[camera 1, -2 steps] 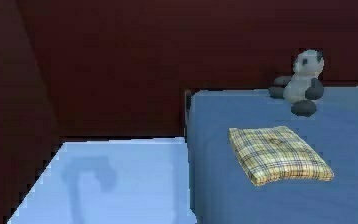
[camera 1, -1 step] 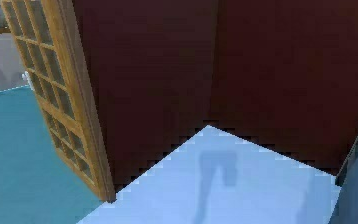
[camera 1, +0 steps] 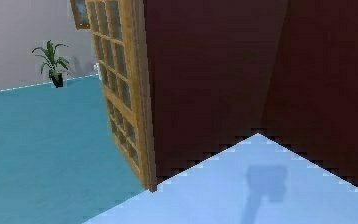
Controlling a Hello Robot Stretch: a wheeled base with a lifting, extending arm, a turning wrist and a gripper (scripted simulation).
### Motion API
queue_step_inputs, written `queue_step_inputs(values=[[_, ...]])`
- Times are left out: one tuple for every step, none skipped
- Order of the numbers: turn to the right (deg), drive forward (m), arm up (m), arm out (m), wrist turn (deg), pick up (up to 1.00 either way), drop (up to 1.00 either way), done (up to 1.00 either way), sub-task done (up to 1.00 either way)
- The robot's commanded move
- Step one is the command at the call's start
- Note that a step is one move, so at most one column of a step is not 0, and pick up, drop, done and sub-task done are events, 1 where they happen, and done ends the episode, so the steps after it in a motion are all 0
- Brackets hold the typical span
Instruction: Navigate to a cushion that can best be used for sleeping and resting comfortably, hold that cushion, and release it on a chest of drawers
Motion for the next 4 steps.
queue_step_inputs(values=[[0.0,0.00,0.50,0.00,0.0,0.00,0.00,0.00,0.00],[0.0,0.00,0.36,0.00,0.0,0.00,0.00,0.00,0.00],[0.0,0.00,0.00,0.42,0.0,0.00,0.00,0.00,0.00],[0.0,0.00,0.00,0.00,45.0,0.00,0.00,0.00,0.00]])
